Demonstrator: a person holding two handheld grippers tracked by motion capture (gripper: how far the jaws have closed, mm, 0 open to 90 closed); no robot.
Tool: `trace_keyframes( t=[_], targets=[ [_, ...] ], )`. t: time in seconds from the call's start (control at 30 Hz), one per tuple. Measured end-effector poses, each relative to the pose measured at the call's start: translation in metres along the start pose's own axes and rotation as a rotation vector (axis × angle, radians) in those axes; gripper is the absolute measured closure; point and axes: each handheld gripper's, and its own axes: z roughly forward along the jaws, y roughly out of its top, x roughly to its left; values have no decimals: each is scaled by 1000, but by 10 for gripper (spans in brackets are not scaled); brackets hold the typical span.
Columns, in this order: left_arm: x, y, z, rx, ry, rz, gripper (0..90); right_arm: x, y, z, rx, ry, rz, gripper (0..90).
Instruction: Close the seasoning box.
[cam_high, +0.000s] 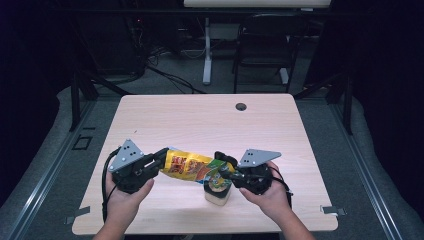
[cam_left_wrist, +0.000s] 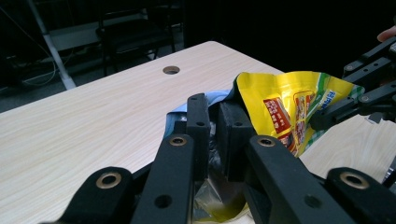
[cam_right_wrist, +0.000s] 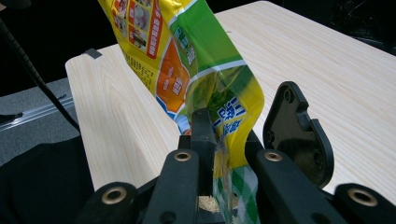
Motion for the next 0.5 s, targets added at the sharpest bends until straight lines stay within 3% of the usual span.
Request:
trace_keyframes(
  t=[0.5],
  targets=[
    [2, -6, 1, 5, -8, -6, 823, -3, -6, 5, 1, 2, 11, 786]
  ],
)
